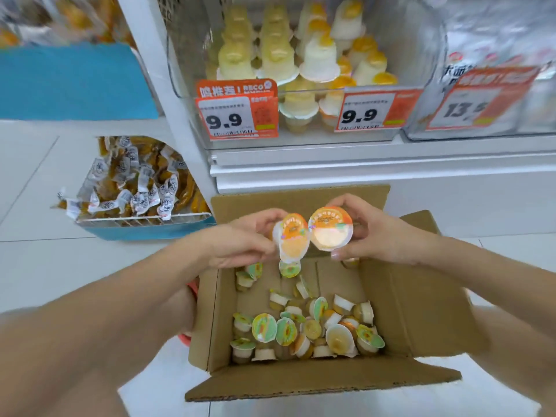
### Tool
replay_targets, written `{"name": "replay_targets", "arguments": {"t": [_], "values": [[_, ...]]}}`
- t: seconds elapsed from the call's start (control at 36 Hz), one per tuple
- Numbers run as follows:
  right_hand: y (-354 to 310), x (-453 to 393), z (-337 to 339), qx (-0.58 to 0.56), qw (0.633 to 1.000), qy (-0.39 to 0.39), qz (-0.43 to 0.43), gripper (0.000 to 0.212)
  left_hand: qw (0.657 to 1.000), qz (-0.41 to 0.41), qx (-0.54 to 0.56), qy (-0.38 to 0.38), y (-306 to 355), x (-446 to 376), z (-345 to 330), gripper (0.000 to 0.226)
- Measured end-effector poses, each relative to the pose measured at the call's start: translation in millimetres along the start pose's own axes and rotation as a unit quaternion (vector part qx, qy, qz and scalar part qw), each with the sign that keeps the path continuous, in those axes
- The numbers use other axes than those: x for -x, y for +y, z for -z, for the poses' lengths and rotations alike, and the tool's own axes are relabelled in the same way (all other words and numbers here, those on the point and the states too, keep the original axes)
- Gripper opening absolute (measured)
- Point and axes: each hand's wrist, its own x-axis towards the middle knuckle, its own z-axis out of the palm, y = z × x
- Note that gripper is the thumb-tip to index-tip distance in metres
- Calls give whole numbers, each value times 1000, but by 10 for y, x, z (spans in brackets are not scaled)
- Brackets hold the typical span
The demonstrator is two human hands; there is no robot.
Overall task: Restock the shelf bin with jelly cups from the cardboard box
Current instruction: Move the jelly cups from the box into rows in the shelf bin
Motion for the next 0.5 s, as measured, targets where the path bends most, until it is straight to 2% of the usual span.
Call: {"name": "replay_targets", "arguments": {"t": [0.08, 0.22, 0.36, 0.5], "values": [[-247, 162, 41, -3, 998, 40, 54, 59, 999, -39, -5, -3, 194, 127, -173, 56], [-416, 316, -10, -8, 988, 98, 118, 62, 991, -106, -35, 80, 325, 323, -397, 59], [-538, 256, -76, 115, 972, 135, 155, 65, 978, -138, 29, 152, 308, 251, -636, 36], [-573, 272, -2, 188, 957, 156, 156, 71, 981, -123, 5, 147, 366, 102, -742, 36]]}}
